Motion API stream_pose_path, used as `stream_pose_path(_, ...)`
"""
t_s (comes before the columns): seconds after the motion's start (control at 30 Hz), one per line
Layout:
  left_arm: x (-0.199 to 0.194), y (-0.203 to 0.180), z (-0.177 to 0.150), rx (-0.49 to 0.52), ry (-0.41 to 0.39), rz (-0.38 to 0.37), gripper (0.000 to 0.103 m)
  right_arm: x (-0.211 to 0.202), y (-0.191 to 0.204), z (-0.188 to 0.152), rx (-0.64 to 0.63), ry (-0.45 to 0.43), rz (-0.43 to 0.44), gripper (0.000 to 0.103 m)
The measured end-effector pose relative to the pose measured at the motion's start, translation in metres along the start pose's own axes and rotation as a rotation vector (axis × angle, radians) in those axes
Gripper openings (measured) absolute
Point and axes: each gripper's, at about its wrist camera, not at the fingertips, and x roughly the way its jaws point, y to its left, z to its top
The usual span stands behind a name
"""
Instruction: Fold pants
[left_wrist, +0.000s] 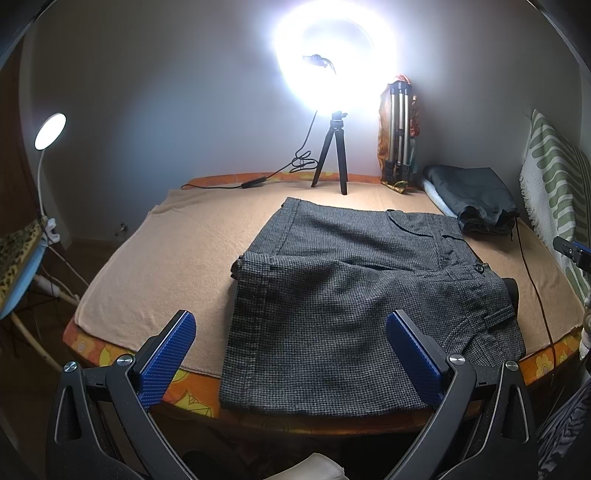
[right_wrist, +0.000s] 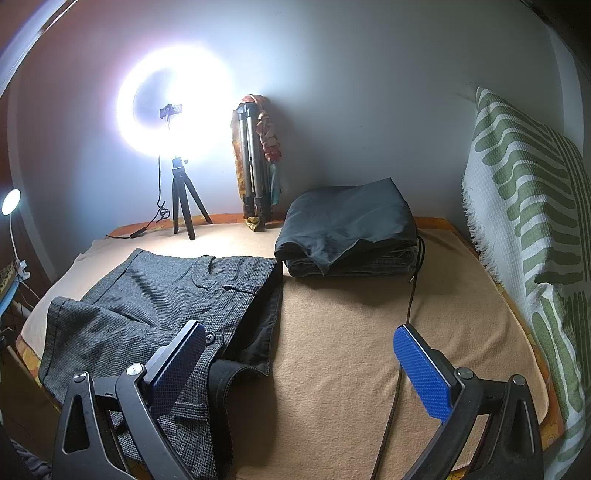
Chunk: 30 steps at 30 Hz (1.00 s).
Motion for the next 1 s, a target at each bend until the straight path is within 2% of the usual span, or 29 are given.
stream_pose_path(0.73,0.000,0.002,-0.006,-0.004,0.005,0.003,0.102,-0.002,0.008,-0.002,-0.042,-0.007,0.028,0.103)
stream_pose_path(1.0,0.009,0.006,-0.014,0.002,0.043,-0.008,0.096,-0.002,0.014,-0.005,-0.077,0.001,0.063,0.103)
